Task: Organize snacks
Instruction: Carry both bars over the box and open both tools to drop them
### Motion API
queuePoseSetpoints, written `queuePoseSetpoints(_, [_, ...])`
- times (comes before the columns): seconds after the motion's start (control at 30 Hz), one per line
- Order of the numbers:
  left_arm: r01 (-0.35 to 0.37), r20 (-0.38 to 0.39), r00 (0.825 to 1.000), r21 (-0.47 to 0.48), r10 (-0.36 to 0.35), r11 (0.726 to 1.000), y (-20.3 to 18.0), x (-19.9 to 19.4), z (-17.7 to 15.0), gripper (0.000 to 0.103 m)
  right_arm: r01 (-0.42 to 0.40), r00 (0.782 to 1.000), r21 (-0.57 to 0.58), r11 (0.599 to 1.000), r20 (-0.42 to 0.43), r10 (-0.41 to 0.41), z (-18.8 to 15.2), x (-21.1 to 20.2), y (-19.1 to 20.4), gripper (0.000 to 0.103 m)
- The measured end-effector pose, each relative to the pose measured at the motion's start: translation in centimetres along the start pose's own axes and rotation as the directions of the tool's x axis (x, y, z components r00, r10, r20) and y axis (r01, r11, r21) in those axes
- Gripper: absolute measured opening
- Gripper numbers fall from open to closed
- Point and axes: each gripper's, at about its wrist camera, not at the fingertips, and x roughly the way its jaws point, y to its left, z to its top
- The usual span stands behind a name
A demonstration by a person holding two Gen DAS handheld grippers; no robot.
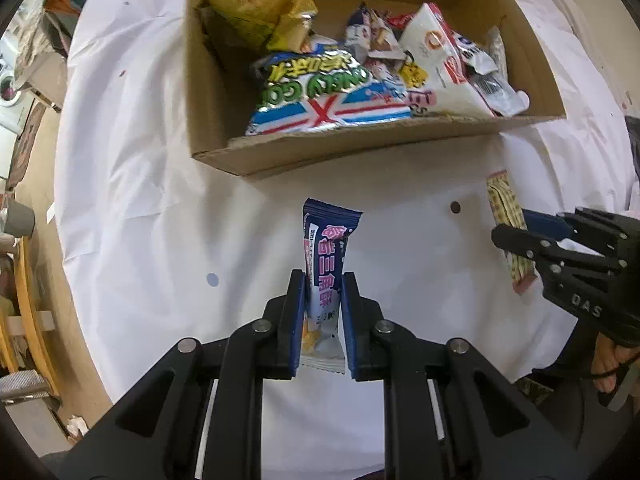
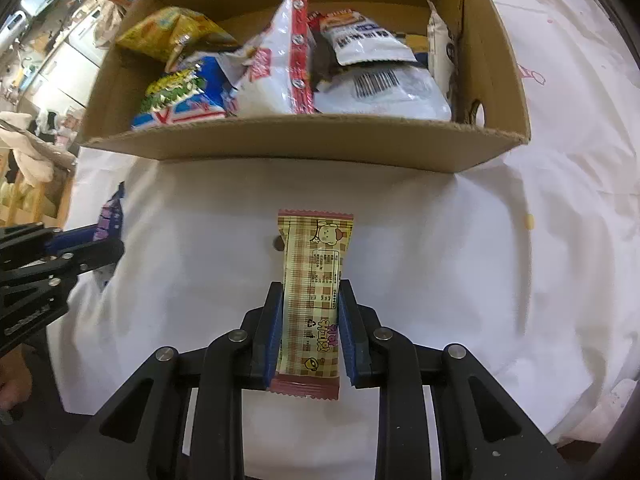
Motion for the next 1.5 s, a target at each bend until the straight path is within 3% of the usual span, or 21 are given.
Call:
queuePoseSetpoints(0.17, [-0.033, 0.105, 0.994, -0.004, 0.034, 0.999, 0.8, -2.2, 0.5, 0.014, -0.069, 0.997, -0.039, 0.997, 0.027, 0.07, 0.3, -0.9, 1.6, 0.027])
queuePoseSetpoints(0.27, [-0.068, 0.178, 0.981, -0.033, 0.073, 0.997, 1.3, -4.5, 0.0, 0.014, -0.114, 0.99, -0.065, 0.991, 0.072, 0.119, 0.9, -2.5, 2.7, 0.027])
queuePoseSetpoints(0.53, [-0.041, 0.297, 0.951, -0.161, 0.088, 0.986, 2.5, -9.0, 1.2, 0.014, -0.206, 0.954, -0.111, 0.972, 0.2, 0.225, 1.8, -6.4, 3.6, 0.027])
queuePoseSetpoints(0.73, [-0.03, 0.356, 0.93, -0.171, 0.09, 0.985, 1.3, -10.6, 4.0, 0.014, -0.245, 0.91, -0.105, 0.964, 0.317, 0.266, 2.7, -9.5, 2.7, 0.027])
queuePoseSetpoints(1.03, [0.017, 0.378, 0.924, -0.175, 0.051, 0.984, 0.6, -11.3, 7.1, 0.014, -0.282, 0.852, -0.055, 0.958, 0.445, 0.276, 4.1, -13.5, -1.0, 0.027])
queuePoseSetpoints(1.17, [0.029, 0.386, 0.921, -0.199, 0.051, 0.98, 1.1, -11.3, 7.8, 0.014, -0.312, 0.836, -0.019, 0.95, 0.47, 0.284, 5.9, -14.3, -3.2, 0.027])
queuePoseSetpoints(1.33, [0.049, 0.389, 0.92, -0.222, 0.042, 0.974, 2.1, -11.1, 8.4, 0.015, -0.31, 0.845, 0.044, 0.95, 0.47, 0.254, 7.9, -13.9, -5.4, 0.027])
queuePoseSetpoints(1.5, [0.061, 0.394, 0.919, -0.221, 0.031, 0.973, 2.7, -10.2, 9.0, 0.015, -0.271, 0.882, 0.076, 0.96, 0.418, 0.216, 9.0, -11.7, -5.5, 0.027])
